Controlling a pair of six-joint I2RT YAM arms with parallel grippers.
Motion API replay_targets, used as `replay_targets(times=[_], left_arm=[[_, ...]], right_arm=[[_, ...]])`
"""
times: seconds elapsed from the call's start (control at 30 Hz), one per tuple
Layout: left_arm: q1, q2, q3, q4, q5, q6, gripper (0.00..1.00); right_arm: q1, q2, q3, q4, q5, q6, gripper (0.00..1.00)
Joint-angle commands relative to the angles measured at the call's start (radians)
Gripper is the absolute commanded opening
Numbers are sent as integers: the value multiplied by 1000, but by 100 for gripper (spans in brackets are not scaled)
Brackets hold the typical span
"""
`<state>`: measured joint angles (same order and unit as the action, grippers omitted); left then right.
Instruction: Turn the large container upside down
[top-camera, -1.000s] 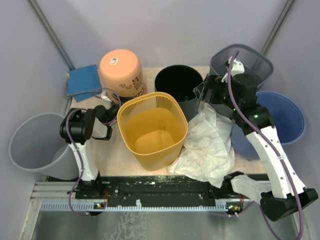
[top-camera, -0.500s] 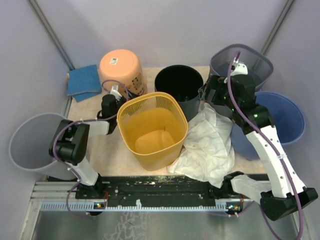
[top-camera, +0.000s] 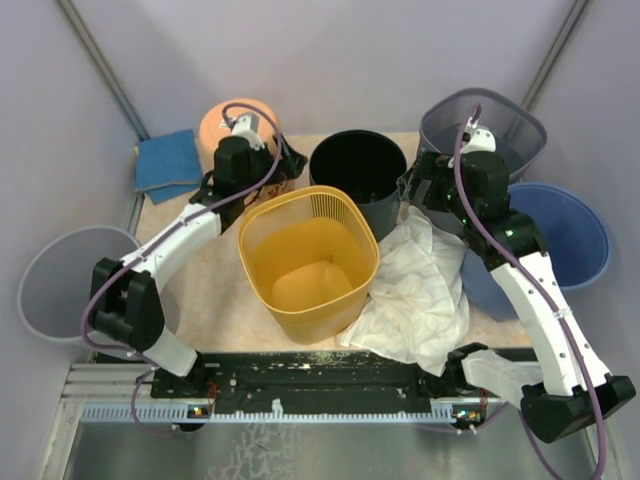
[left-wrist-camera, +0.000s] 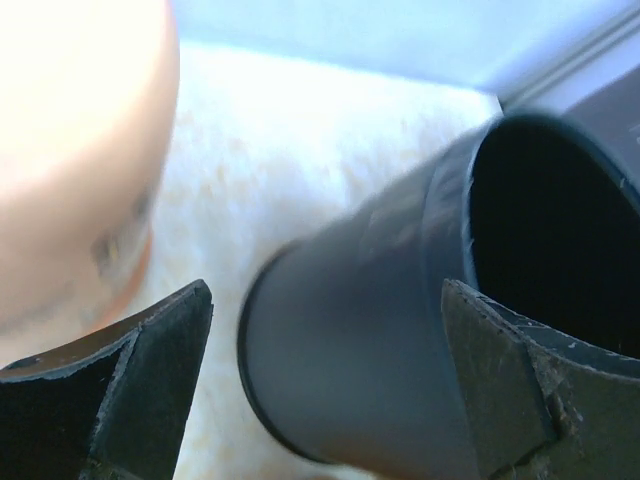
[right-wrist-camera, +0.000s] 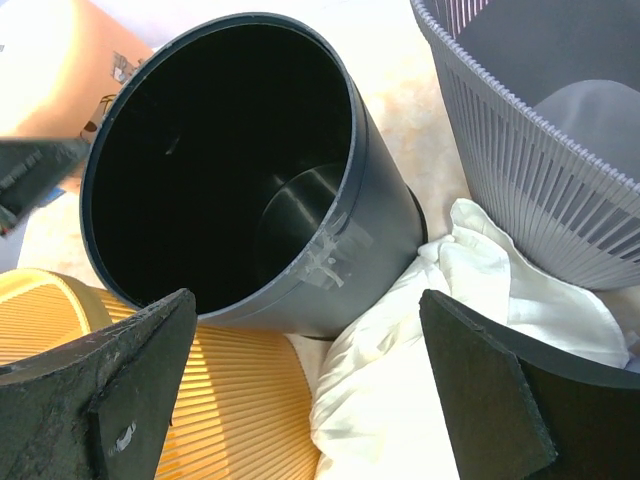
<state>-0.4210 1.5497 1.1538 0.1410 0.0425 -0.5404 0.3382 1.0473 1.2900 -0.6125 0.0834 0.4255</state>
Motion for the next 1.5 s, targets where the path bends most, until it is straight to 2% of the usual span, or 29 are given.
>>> replay_targets(times=[0.0,0.17,0.3,0.43,0.67,0.77,0.93,1.13,1.2,1.27,1.47], left_arm=[[-4,83,215,-142,-106,210,99],[-2,240,432,-230,-67,282,99],[2,337,509,-222,-73,313,99],[30,409,570,-293,-115,321,99],[149,336,459,-248,-45,286,99],[153,308,452,-253,-18,308,99],[154,227,451,-284,-15,372,99],[153,96,436,-317,89,386,99],[153,51,421,-317,124,377,99],[153,2,398,-316,146,367,99],[153,-145,320,-308,187,344,99]], right_arm=[[2,-32,4,48,-13,14,93],[2,-44,2,27,-15,16,93],[2,-56,-8,18,-13,23,93],[2,-63,-15,15,-26,28,93],[2,0,-23,40,-55,75,91],[20,91,19,30,-60,122,90],[53,233,104,-40,65,204,89],[53,281,112,-20,106,268,85],[54,287,109,-20,126,281,79],[53,283,101,-17,139,292,67],[53,249,49,60,93,325,26]])
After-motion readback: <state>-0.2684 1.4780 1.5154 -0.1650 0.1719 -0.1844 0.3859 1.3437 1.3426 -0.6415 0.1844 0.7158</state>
